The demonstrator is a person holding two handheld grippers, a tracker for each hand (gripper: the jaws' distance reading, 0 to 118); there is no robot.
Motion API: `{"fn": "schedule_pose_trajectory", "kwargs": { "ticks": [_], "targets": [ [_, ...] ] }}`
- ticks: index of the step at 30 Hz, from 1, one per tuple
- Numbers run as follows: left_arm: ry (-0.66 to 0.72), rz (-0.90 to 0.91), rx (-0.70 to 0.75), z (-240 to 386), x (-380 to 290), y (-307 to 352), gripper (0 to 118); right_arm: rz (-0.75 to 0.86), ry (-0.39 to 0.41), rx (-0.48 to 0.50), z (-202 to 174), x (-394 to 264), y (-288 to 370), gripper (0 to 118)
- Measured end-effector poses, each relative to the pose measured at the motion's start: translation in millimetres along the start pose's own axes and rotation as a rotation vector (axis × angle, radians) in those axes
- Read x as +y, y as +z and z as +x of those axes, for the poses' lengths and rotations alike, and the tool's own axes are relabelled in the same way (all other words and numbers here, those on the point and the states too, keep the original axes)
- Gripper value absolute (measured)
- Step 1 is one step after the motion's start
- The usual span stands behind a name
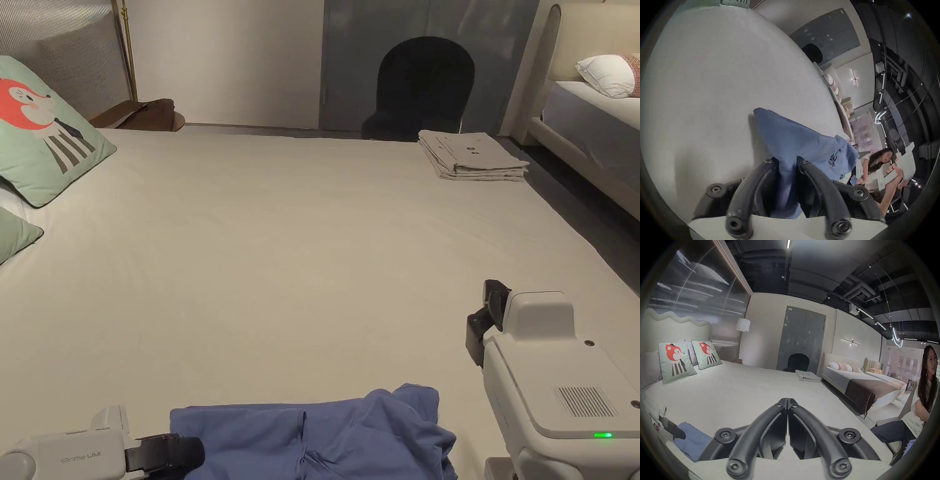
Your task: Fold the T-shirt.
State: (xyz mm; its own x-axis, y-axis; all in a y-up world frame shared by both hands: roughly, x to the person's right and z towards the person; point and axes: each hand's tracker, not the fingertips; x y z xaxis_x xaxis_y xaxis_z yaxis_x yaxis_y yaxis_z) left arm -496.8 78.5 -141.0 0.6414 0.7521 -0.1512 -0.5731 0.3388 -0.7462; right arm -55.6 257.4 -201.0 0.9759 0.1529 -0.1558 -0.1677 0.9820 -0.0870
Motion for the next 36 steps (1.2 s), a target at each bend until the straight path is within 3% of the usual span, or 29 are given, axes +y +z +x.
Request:
{"fn": "schedule_pose_trajectory", "kwargs": {
  "ticks": [7, 16, 23, 36],
  "targets": [
    [-0.084, 0.039, 0.042, 20.4, 6.1, 37.1, 10, 0.005, -0.007, 0.003, 1.5, 1.9, 0.2, 0],
    [-0.194, 0.102, 0.337, 17.6, 31.7, 100.8, 10, 0.023, -0.016, 0.036, -5.0, 5.2, 3.7, 0],
    [-0.331, 0.040, 0.566, 84.4, 31.9, 65.9, 10, 0.023, -0.022, 0.045, -2.4, 5.0, 5.6, 0],
    [-0.578, -0.118, 0.362, 188.8, 8.6, -33.6, 11, 0.040, -0.043, 0.020, 19.6, 4.8, 12.0, 0]
  ]
}}
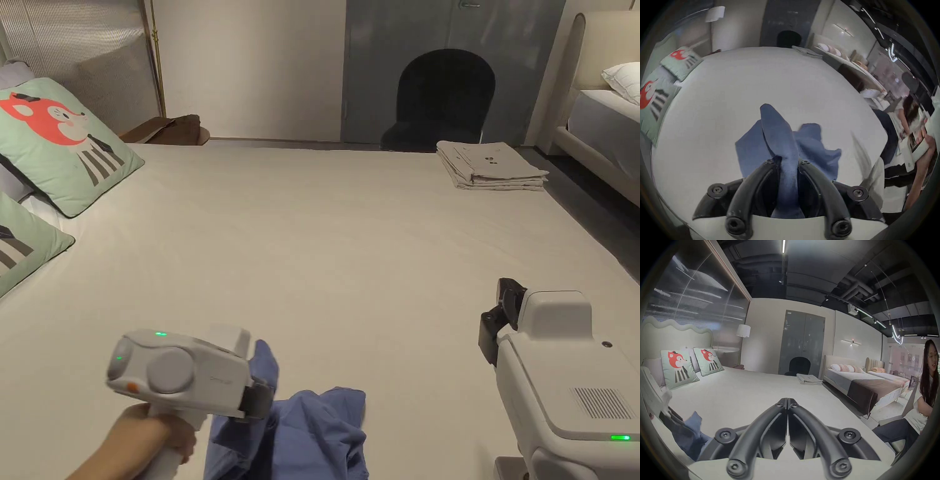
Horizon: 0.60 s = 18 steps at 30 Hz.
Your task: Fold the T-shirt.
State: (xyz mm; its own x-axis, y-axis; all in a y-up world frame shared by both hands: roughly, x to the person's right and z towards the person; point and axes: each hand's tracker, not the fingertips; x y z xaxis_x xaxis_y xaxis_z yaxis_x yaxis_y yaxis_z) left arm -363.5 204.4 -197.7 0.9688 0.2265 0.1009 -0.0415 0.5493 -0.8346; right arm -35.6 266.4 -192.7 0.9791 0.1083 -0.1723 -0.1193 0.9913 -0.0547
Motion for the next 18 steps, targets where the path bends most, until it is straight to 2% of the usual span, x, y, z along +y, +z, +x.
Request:
{"fn": "schedule_pose_trajectory", "kwargs": {
  "ticks": [4, 7, 11, 12, 14, 15, 16, 17, 18],
  "targets": [
    [-0.014, -0.030, -0.033, 27.4, 7.3, -33.9, 11, 0.001, -0.009, -0.015, 8.5, -0.6, 1.6, 0],
    [-0.028, -0.061, 0.001, 46.1, 5.6, -60.1, 12, -0.002, -0.010, -0.025, 12.6, -3.0, 3.1, 0],
    [-0.022, -0.095, 0.023, 59.7, -1.6, -81.7, 20, -0.011, -0.013, -0.031, 16.2, -5.4, 4.0, 0],
    [-0.015, -0.093, 0.016, 60.9, -2.8, -82.0, 27, -0.013, -0.011, -0.033, 16.5, -5.7, 4.2, 0],
    [-0.006, -0.076, -0.076, 64.2, -3.6, -75.7, 61, -0.016, -0.010, -0.036, 17.4, -6.1, 4.4, 0],
    [-0.003, -0.071, -0.115, 65.6, -3.4, -71.2, 82, -0.017, -0.011, -0.036, 17.7, -6.3, 4.5, 0],
    [0.002, -0.059, -0.138, 66.8, -3.0, -65.3, 95, -0.017, -0.013, -0.037, 17.9, -6.3, 4.5, 0],
    [-0.001, -0.028, -0.148, 66.8, -2.4, -58.4, 102, -0.018, -0.013, -0.039, 17.9, -6.2, 4.4, 0],
    [0.002, 0.019, -0.158, 66.3, -0.4, -48.9, 102, -0.018, -0.014, -0.039, 18.0, -6.2, 4.5, 0]
  ]
}}
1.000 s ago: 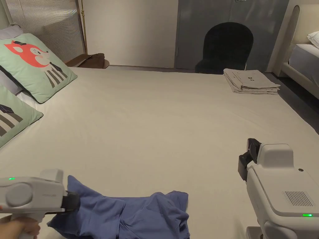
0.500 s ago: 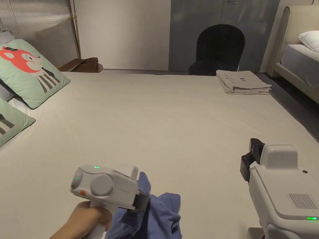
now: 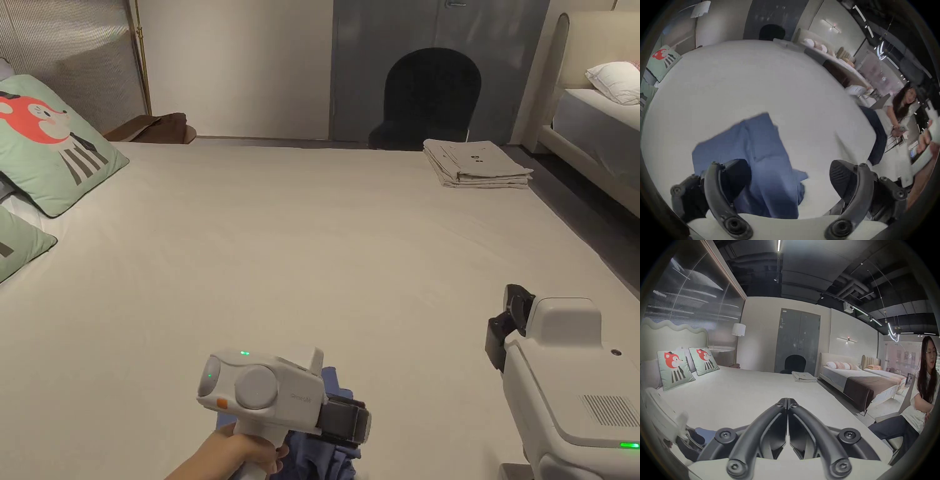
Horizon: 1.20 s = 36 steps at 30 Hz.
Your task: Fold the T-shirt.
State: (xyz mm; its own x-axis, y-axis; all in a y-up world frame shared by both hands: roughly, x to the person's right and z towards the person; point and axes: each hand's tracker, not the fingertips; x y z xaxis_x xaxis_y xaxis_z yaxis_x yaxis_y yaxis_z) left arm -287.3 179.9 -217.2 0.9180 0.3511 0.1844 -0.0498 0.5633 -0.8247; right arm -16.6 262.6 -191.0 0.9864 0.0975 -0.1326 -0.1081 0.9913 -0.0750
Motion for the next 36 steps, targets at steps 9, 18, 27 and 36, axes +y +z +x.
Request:
{"fn": "schedule_pose_trajectory", "kwargs": {
  "ticks": [9, 18, 27, 36],
  "targets": [
    [-0.059, 0.494, 0.214, -16.0, -11.8, 73.0, 87, 0.004, -0.001, 0.007, -3.3, 1.8, -0.2, 0],
    [-0.031, 0.473, 0.315, -49.9, -36.6, 49.6, 0, -0.002, -0.001, 0.016, -7.3, 0.0, 0.5, 0],
    [-0.060, 0.293, 0.277, -34.1, -61.2, -11.7, 0, -0.020, 0.004, 0.002, 2.6, -4.3, 0.0, 0],
    [-0.131, 0.226, 0.186, 12.9, -58.4, -49.4, 0, -0.031, 0.006, -0.036, 21.2, -8.0, 1.5, 0]
  ]
}}
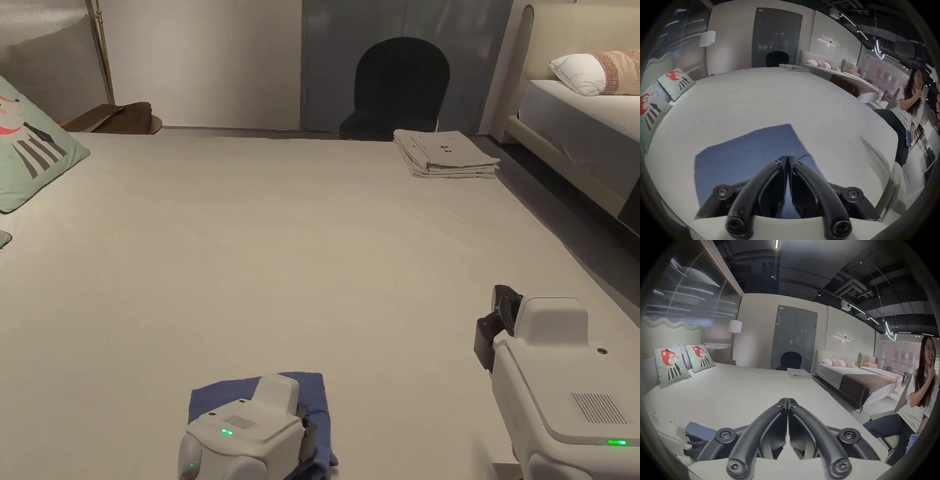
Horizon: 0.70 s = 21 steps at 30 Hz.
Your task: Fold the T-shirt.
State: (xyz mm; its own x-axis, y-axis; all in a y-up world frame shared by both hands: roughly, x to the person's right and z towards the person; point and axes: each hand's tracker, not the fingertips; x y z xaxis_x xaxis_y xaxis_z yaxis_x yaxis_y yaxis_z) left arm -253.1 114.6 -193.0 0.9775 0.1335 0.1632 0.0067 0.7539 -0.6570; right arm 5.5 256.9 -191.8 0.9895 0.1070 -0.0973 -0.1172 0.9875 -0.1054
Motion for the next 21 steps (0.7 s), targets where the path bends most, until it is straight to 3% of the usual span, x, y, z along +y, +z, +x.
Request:
{"fn": "schedule_pose_trajectory", "kwargs": {
  "ticks": [9, 12, 21],
  "targets": [
    [-0.025, -0.070, -0.014, 30.0, -10.6, -29.1, 0, -0.006, 0.008, -0.026, 11.1, -1.5, 3.9, 0],
    [-0.006, -0.050, -0.079, 38.4, -5.1, -22.0, 0, -0.006, 0.006, -0.031, 12.2, -1.6, 4.4, 0],
    [0.012, 0.244, -0.045, 13.5, 44.6, 58.3, 0, 0.034, 0.001, 0.007, -5.9, 10.9, 9.3, 0]
  ]
}}
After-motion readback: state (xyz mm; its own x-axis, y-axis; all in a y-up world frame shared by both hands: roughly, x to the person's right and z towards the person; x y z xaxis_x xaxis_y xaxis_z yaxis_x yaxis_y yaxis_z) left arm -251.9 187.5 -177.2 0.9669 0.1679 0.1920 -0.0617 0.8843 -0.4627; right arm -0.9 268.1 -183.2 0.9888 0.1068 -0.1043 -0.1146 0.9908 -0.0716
